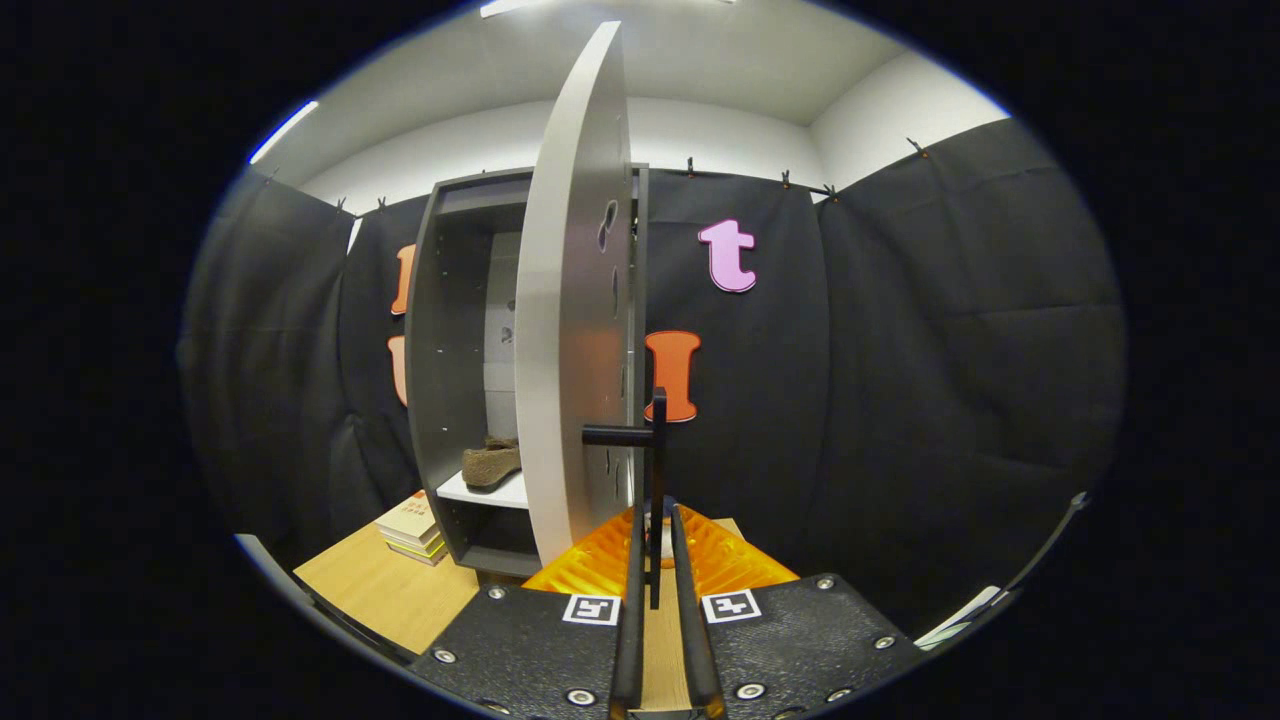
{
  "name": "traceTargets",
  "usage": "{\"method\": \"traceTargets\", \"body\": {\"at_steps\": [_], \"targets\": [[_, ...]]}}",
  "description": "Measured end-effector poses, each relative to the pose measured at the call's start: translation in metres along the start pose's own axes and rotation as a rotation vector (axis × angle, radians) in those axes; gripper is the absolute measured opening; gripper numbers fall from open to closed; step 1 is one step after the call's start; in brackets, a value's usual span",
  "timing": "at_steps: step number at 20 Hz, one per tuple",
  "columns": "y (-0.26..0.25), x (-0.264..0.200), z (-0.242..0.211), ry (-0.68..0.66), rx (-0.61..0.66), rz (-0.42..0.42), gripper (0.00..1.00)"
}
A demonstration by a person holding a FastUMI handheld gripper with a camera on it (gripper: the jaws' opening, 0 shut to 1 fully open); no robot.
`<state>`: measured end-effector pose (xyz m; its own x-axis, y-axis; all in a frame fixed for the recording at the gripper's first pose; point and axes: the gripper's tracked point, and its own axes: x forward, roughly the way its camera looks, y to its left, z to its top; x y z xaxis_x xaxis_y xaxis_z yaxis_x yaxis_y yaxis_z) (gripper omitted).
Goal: Open the shoe cabinet door, grab the shoes and put them into the shoe cabinet, then close the shoe cabinet door.
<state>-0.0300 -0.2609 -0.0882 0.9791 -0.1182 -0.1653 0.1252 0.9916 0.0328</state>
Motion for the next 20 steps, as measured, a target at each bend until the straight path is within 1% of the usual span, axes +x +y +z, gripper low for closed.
{"method": "traceTargets", "body": {"at_steps": [3, 6, 9, 12, 15, 16, 20], "targets": [[-0.017, -0.009, -0.001, 0.007, 0.018, -0.081, 0.16], [-0.023, -0.021, 0.001, 0.01, 0.0, -0.166, 0.16], [-0.016, -0.035, 0.003, 0.014, -0.004, -0.243, 0.16], [0.009, -0.05, 0.004, 0.017, -0.008, -0.294, 0.16], [0.053, -0.058, -0.011, 0.039, -0.038, -0.303, 0.16], [0.07, -0.06, -0.018, 0.059, -0.041, -0.287, 0.16], [0.14, -0.058, -0.057, 0.149, -0.021, -0.177, 0.17]]}}
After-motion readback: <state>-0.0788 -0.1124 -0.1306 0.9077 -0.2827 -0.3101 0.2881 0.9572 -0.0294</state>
